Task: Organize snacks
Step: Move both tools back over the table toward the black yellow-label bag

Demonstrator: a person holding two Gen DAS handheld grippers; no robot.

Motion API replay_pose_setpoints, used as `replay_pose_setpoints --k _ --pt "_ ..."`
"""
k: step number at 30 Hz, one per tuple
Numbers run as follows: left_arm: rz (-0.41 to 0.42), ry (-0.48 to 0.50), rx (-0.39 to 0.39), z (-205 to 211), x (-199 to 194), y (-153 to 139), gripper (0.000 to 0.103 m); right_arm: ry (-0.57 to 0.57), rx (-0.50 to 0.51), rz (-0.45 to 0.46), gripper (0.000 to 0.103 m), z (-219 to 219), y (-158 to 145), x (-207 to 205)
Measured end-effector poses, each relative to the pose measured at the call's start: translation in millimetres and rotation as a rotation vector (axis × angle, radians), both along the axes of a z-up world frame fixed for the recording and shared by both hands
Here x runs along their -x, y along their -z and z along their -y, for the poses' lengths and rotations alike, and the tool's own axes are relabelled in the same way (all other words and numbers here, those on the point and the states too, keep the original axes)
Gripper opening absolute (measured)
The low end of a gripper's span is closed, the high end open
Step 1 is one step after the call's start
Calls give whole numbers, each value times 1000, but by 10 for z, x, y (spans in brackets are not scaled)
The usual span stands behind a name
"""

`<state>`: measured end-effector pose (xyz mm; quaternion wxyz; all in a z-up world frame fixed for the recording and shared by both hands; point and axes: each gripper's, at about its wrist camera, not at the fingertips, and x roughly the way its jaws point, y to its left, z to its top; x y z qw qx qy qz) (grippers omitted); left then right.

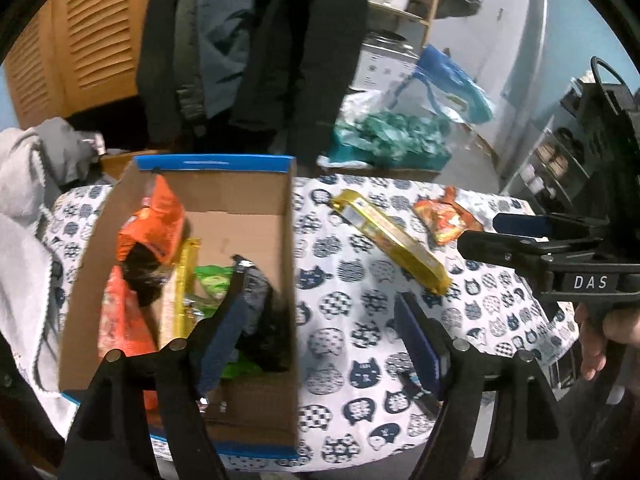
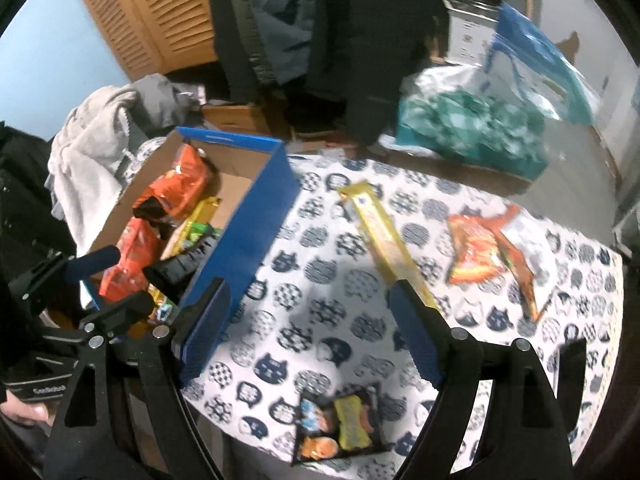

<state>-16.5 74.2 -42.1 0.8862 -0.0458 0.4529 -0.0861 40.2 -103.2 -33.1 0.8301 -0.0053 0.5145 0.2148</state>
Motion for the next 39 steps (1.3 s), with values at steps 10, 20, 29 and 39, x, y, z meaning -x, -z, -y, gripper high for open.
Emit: replay_pose_setpoints --k 10,20,29,39 --pt "-61 143 -44 616 5 163 79 101 -7 -50 82 653 176 201" --pt "-143 281 -10 1089 99 419 80 197 30 -115 82 1224 466 396" --pt "-221 372 -63 1417 222 753 82 249 52 -206 82 1506 854 498" --pt "-347 423 3 1592 229 1098 82 261 23 -280 82 1533 1064 481"
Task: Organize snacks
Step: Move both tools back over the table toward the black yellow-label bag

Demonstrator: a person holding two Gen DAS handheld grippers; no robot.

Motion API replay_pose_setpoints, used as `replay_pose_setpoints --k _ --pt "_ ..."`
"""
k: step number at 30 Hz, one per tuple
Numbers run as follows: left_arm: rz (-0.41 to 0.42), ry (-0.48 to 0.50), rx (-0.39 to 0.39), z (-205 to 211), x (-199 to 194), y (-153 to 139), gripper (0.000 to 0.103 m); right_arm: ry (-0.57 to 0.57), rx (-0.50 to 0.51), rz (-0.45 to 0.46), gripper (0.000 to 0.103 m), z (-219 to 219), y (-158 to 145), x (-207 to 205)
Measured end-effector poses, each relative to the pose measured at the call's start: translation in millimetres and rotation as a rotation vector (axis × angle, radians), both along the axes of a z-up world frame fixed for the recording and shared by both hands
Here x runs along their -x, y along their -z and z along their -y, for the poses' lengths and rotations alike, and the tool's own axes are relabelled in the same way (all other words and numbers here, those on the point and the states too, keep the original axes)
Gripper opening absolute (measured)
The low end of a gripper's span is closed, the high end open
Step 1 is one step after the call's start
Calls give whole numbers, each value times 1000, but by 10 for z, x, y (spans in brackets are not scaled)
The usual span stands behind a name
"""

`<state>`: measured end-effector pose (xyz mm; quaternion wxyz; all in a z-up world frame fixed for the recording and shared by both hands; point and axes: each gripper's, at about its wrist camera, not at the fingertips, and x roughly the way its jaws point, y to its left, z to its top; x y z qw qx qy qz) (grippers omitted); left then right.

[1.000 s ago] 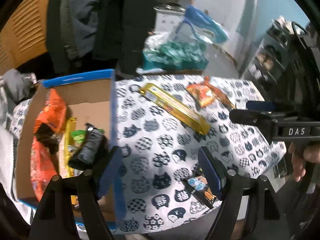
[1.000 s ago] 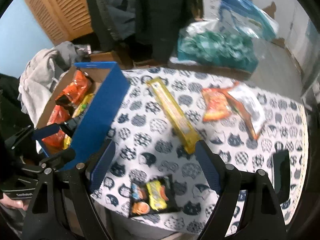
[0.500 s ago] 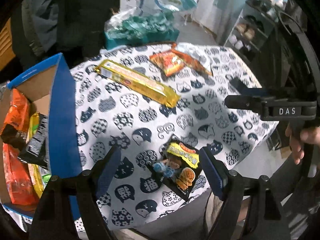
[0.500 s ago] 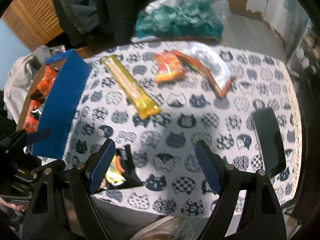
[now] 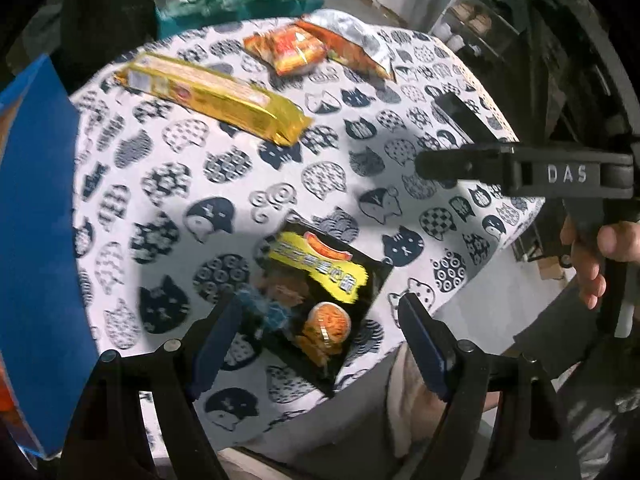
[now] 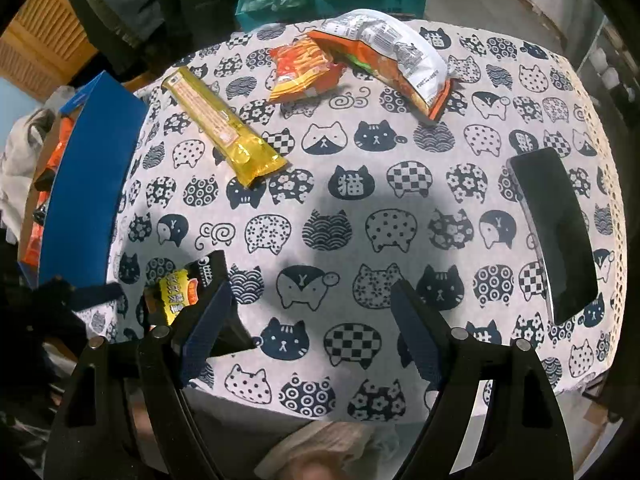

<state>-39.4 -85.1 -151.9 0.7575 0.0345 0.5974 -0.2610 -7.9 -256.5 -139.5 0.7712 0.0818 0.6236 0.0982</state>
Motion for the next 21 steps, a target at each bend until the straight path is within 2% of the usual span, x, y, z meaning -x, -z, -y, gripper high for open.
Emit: replay_pose_setpoints --k 8,18,20,21 --pt "2 67 -83 148 0 164 82 3 -3 -8 82 0 27 -37" --pt "65 100 -115 218 -31 253 82 -21 17 -13 82 -94 78 -109" --pt "79 103 -113 253 -60 286 78 -25 21 -13 82 -101 83 -116" --pt "86 103 -116 252 -72 292 70 -25 21 -14 82 -98 85 -117"
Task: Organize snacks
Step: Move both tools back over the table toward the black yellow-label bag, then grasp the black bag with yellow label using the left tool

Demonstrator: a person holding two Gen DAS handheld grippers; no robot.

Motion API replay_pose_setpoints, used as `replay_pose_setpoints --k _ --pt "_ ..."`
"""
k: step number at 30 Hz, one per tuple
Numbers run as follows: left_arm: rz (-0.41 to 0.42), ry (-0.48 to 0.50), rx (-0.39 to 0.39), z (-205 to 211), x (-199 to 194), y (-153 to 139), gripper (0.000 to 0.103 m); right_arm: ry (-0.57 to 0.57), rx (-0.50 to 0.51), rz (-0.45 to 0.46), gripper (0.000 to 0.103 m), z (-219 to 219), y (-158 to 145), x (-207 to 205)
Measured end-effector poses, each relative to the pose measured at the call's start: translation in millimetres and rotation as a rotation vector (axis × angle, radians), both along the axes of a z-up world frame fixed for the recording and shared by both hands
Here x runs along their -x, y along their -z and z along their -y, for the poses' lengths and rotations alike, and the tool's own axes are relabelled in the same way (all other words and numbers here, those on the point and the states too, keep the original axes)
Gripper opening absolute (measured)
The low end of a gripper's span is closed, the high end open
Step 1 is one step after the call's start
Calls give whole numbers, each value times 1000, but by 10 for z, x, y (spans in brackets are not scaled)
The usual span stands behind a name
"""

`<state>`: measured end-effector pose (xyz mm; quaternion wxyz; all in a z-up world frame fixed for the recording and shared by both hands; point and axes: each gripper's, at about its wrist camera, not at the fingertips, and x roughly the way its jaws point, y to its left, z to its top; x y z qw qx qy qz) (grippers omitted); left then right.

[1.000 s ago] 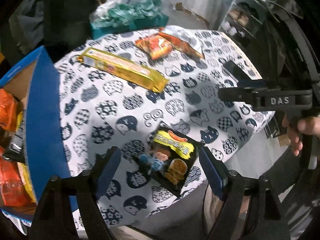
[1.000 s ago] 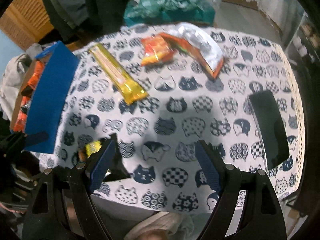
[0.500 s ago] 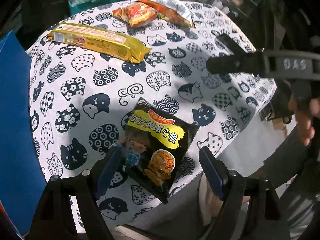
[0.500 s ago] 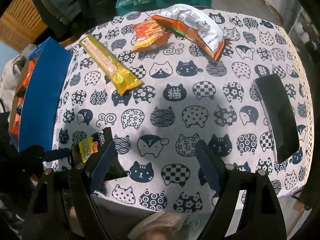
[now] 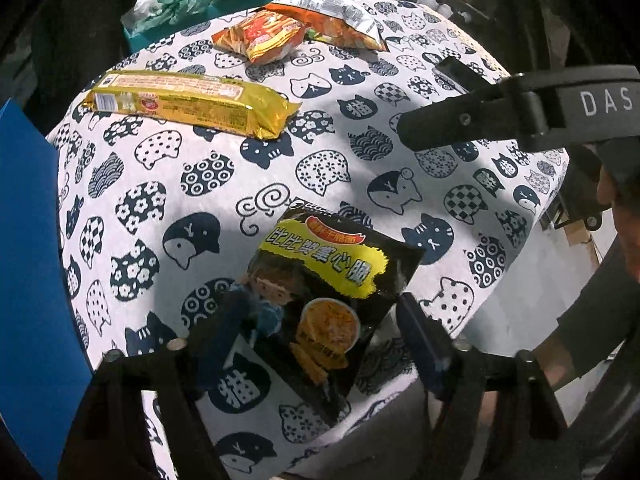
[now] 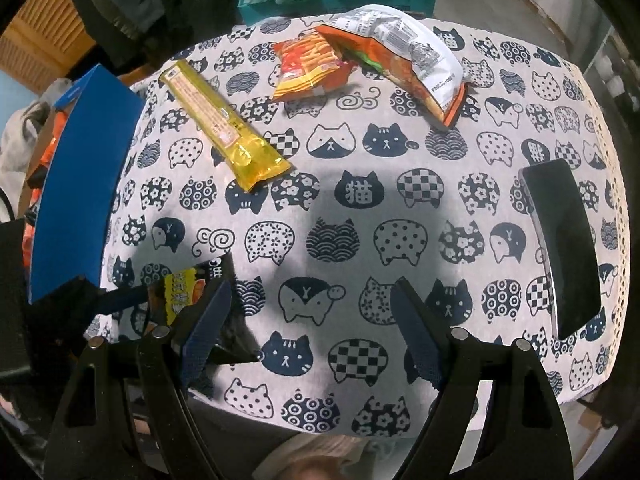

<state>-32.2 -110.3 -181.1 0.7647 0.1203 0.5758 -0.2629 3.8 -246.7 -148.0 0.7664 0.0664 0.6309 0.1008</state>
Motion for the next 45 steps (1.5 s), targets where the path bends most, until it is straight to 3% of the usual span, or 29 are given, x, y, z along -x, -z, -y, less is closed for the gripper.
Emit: replay_pose_setpoints --k 7,12,16,26,30,32,34,36,42,45 --pt "21 -22 20 2 -85 -7 47 4 1 -4 82 1 18 -18" --pt "54 -41 14 -11 -81 -73 40 9 3 -4 82 17 42 -52" --pt "87 -87 1 -70 -96 -139 22 12 -3 1 82 7 40 -105" --pt "112 -174 11 -317 -216 -209 22 4 6 24 82 -42 39 -265" --pt "105 -137 -5 -322 -243 -161 27 7 7 14 82 -46 73 -290" --pt "73 -113 0 -314 -254 -143 44 7 5 15 82 -48 65 -297" --pt "69 -103 -4 -313 -247 -170 72 11 1 18 82 -46 49 -308" --pt "104 -98 -20 -316 -235 -234 80 17 -6 22 82 -36 31 -315" --pt "136 -46 -66 -282 -330 -234 86 24 -22 25 82 3 11 -308" --pt "67 -85 -32 -318 -425 -151 86 27 -26 19 82 27 37 -303"
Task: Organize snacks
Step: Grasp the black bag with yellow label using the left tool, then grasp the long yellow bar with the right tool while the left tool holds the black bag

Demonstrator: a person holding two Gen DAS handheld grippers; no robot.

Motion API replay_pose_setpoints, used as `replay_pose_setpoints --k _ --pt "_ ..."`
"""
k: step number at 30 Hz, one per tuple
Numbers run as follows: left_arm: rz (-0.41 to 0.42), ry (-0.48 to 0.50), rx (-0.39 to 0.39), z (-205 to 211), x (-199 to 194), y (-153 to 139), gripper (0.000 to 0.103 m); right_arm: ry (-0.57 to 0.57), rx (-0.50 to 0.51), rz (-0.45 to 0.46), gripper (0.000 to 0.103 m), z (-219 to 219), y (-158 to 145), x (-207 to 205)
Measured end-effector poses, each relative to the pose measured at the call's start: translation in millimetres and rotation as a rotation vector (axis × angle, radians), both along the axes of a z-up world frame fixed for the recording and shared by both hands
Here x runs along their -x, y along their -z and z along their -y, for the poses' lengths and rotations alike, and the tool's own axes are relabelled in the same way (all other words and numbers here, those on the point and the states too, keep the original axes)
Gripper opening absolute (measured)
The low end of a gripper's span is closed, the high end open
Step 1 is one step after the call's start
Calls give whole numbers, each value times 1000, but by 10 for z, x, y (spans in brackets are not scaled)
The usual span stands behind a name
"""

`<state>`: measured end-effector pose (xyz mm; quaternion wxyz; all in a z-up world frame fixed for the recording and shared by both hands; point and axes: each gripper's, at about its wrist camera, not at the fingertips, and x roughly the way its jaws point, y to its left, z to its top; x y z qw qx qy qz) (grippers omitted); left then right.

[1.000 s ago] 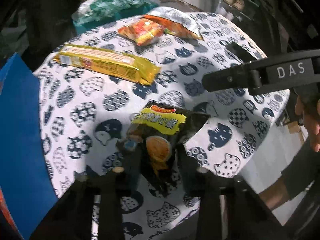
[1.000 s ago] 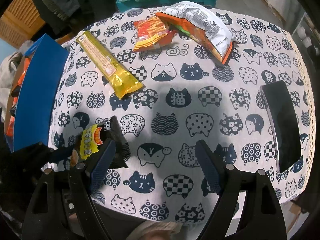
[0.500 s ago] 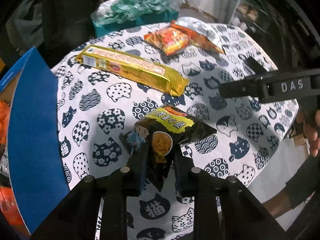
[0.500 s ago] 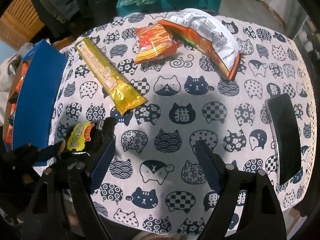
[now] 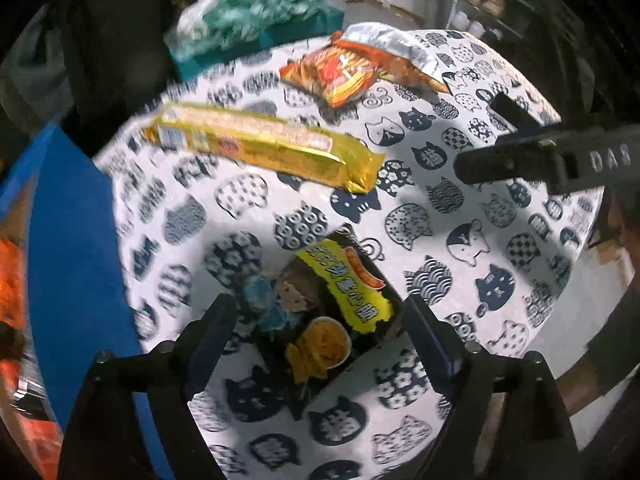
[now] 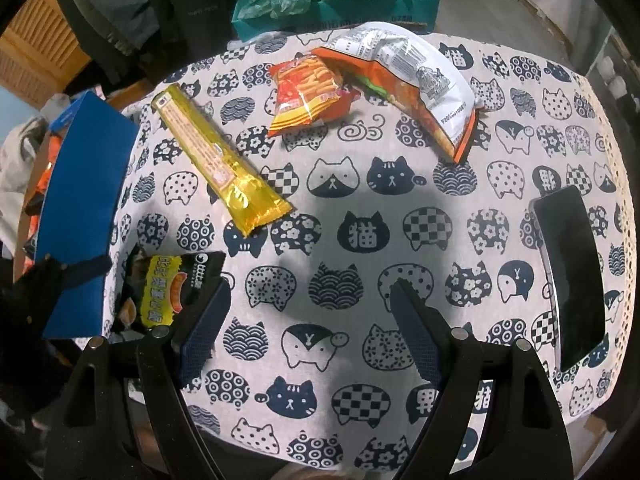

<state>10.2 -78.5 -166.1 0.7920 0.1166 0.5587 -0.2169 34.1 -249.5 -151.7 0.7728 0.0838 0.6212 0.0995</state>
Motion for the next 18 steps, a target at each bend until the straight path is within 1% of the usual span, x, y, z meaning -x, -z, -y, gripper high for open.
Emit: replay_pose_setpoints --k 3,5,8,14,18 --pt "-91 -94 99 -73 -64 62 86 1 0 -7 82 19 31 -1" --pt "-109 -146 122 -92 -78 71 86 -2 0 -11 82 19 54 -6" --pt "-119 -192 109 -43 -81 80 86 -2 -1 -10 82 25 71 -23" --pt "-102 -196 10 151 -95 177 87 16 -10 -23 82 98 136 -66" --pt "-93 -222 -24 223 -133 259 91 31 -16 -28 82 158 167 -106"
